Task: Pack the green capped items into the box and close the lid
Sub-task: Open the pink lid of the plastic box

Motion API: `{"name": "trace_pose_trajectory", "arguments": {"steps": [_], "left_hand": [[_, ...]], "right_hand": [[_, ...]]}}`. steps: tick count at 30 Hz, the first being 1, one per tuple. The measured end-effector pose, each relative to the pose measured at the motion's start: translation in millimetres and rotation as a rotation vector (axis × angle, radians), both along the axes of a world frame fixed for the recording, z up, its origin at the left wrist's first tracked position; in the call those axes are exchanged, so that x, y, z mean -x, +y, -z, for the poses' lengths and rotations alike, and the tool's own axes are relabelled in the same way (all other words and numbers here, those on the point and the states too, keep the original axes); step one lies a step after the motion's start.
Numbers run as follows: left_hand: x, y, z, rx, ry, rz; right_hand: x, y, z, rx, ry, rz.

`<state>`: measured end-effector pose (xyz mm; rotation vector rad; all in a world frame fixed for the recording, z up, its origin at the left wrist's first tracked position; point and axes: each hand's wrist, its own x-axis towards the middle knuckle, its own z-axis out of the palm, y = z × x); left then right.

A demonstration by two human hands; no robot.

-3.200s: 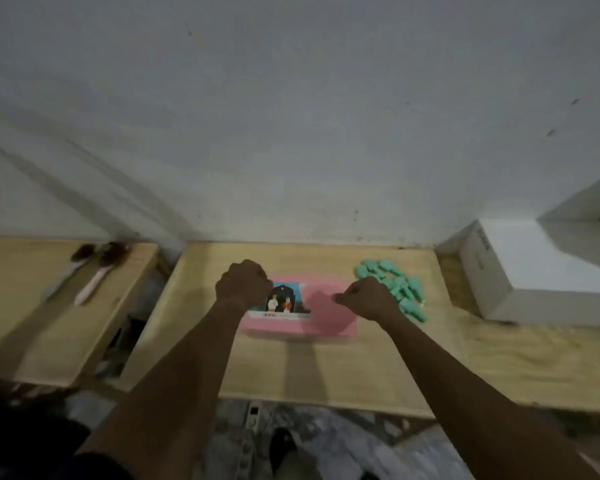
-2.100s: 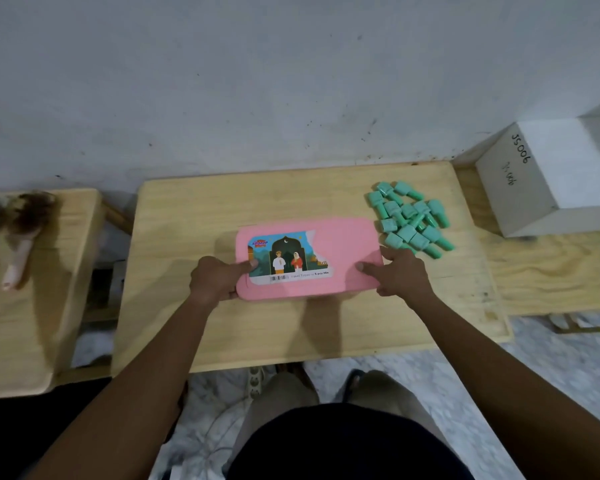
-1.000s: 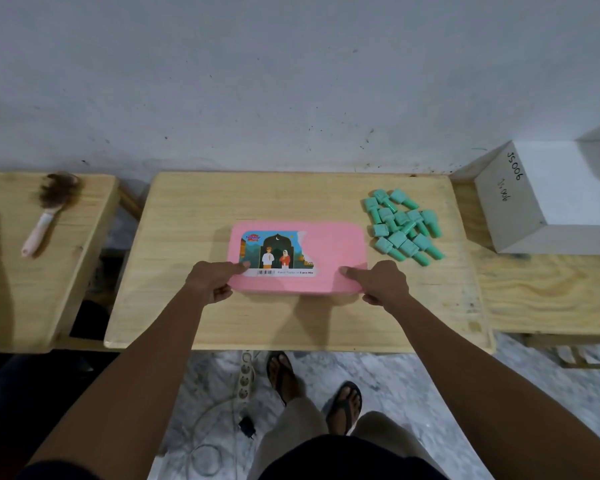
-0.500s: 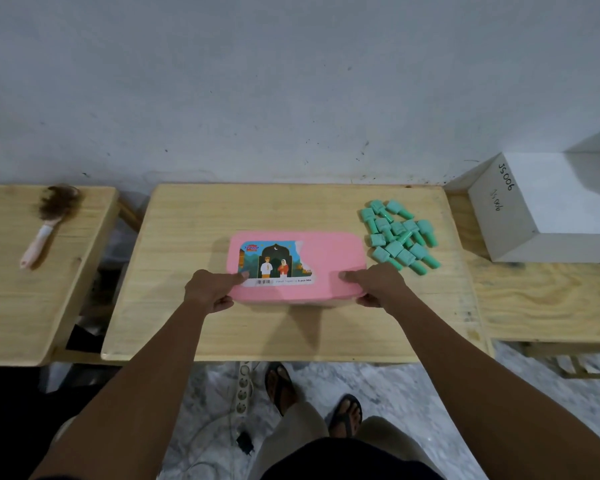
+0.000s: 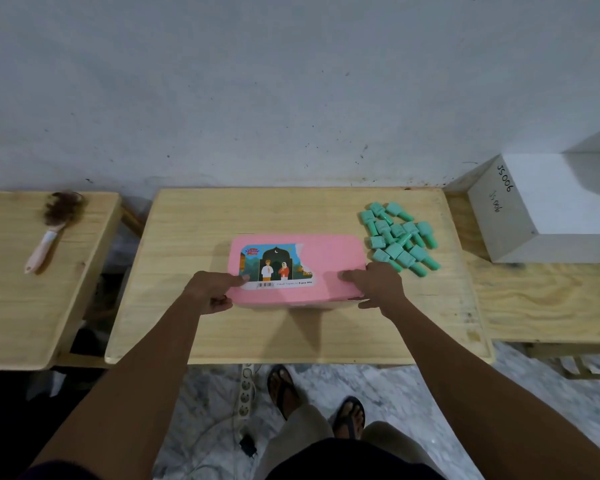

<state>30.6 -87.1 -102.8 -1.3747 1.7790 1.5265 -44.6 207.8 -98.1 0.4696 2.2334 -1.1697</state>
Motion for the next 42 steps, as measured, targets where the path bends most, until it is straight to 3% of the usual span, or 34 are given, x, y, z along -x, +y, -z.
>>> {"name": "trace_pose_trajectory", "arguments": {"steps": [6,10,17,29,31,34,37,42], "left_hand": [[-6,-1,3,0.050,0.000,-0.002],[-14,8,6,-0.073,0.017,-0.086],[-16,24,5,-0.050,0.045,-0.236],[-21,20,12,-0.145,0.058,-0.258],[-21,21,13,-0.045,0.084,-0.222],[-14,20,8,0.292,0.132,0.009],[0,15,-2,0.332,0.202,0.122],[27,4,-2,0.393,0.213,0.125]], "right_hand": [[1,1,1,-0.013,-0.017,0.007],[0,1,4,-0.047,-0.019,0.002],[1,0,8,-0.073,0.004,-0.038],[3,2,5,-0.032,-0.058,-0.029],[4,4,3,-0.089,-0.080,-0.095],[7,3,-2,-0.305,-0.026,-0.259],[17,-1,-5,-0.432,0.035,-0.305],[44,-10,-9,-0.318,0.127,-0.289]]}}
